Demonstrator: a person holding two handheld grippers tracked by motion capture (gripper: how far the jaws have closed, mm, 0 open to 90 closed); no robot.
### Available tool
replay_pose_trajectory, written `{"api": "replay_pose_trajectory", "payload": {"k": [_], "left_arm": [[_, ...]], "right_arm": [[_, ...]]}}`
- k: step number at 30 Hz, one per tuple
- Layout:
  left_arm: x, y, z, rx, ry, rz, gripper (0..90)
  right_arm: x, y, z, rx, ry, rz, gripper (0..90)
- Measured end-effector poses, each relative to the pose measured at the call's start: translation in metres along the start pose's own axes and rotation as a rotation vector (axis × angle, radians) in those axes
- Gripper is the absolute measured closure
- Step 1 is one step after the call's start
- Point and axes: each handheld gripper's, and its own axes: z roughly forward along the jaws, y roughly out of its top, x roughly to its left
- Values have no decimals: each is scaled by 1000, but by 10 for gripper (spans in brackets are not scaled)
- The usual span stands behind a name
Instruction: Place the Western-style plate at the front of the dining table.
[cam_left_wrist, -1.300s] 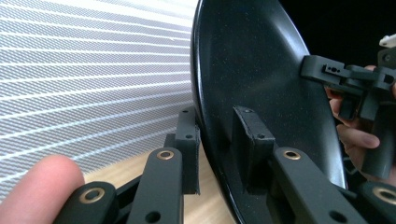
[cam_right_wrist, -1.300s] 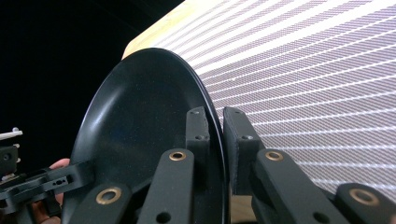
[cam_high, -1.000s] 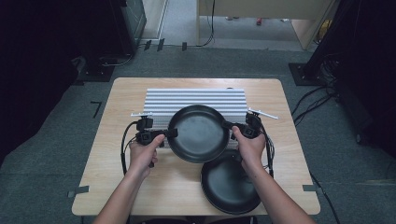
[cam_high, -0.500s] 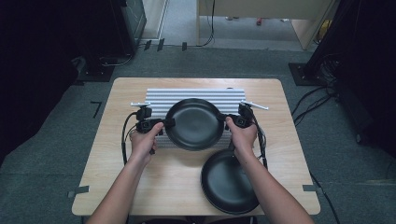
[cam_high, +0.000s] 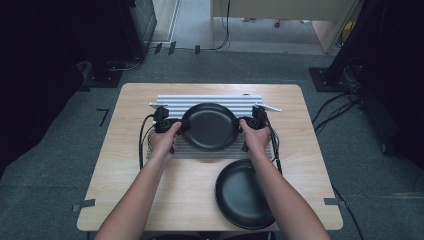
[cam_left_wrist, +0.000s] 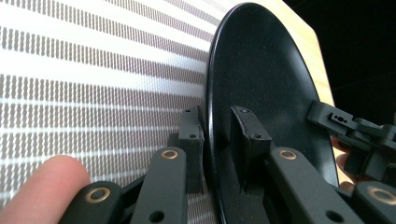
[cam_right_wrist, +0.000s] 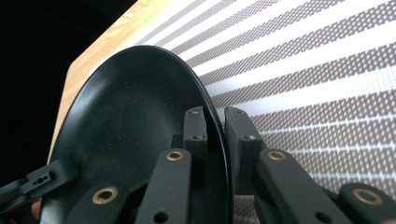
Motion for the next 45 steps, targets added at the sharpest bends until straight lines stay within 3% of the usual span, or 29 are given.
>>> {"api": "replay_pose_trajectory", "payload": {"k": [3, 6, 8, 15, 17, 26, 32, 38, 40, 43, 45], "left_arm": [[0, 3, 4, 4, 8, 7, 759], [2, 6, 10, 7, 26, -4, 759], [6, 9, 15, 6, 46, -19, 758], [13, 13, 22, 1, 42, -57, 758], [14, 14, 26, 12, 44, -64, 753], [16, 15, 30, 4, 70, -48, 720], [19, 14, 31, -21, 55, -50, 726], [20, 16, 32, -7, 51, -43, 724], [17, 17, 32, 3, 51, -20, 690], [17, 16, 32, 1, 31, -17, 589], [16, 15, 32, -6, 20, -9, 574]], "right_arm": [[-3, 1, 4, -16, 1, 5, 794], [-9, 1, 12, -20, -3, 51, 791], [-11, -1, 18, -23, -16, 53, 791], [-12, -2, 25, -53, -11, 84, 793], [-12, -2, 26, -86, -17, 93, 791], [-10, -4, 27, -114, -16, 71, 793], [-7, -6, 27, -112, -45, 43, 798], [-7, -6, 25, -91, -42, 21, 806], [-8, -6, 25, -85, -36, 23, 801], [-9, -5, 25, -84, -18, 38, 766], [-9, -4, 25, -89, 1, 37, 739]]}}
